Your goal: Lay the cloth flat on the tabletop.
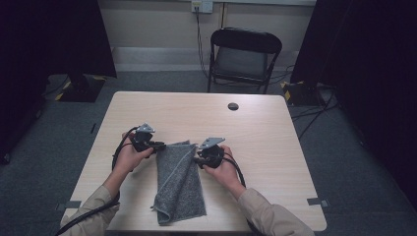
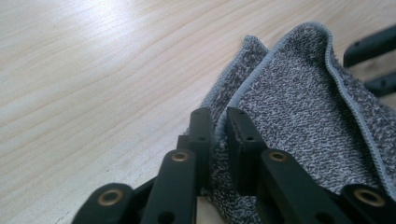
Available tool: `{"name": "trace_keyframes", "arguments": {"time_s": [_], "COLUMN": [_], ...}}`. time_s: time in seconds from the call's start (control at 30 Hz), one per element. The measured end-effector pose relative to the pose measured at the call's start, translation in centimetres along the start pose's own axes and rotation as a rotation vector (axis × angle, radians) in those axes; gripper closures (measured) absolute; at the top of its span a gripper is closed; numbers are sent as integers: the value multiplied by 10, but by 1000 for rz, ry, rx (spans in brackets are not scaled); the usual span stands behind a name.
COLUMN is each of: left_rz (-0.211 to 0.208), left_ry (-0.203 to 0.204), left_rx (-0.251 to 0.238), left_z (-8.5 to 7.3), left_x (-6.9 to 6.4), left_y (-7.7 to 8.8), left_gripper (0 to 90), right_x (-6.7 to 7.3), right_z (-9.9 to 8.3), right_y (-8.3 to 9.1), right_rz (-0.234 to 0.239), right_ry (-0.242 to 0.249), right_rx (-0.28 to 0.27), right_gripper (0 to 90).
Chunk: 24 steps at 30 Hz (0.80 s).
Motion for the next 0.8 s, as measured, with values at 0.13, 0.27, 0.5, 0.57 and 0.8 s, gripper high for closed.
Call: {"name": "trace_keyframes", "arguments": {"time_s": [0.13, 0.27, 0.5, 0.57, 0.8], "left_rz": [11, 21, 52, 68, 111], "left_ry": [13, 46, 71, 38, 54], "left_rx": [-8, -19, -45, -19, -39], "left_z": [-1, -3, -8, -8, -9], "left_x": [3, 12, 20, 17, 16], "left_y": [2, 5, 10, 8, 8], "left_gripper": [844, 855, 837, 790, 592], "right_x": [5, 6, 6, 6, 5], "right_z": [0, 1, 0, 0, 1], "right_y": [0, 1, 1, 1, 2], "right_rz": [-19, -23, -18, -16, -27], "right_ry": [22, 25, 26, 24, 20], "right_rx": [7, 20, 18, 15, 11], "right_gripper": [653, 667, 682, 682, 607]}}
Point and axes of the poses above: each handheld gripper's, and its own axes: y roughly backward along the jaws, z roughly out of its top, x roughly to its left, the point moved 1 cm from there along -y, roughly forward along the jaws, and after that the axes turned 9 degrees about z, right-handed, at the moved point
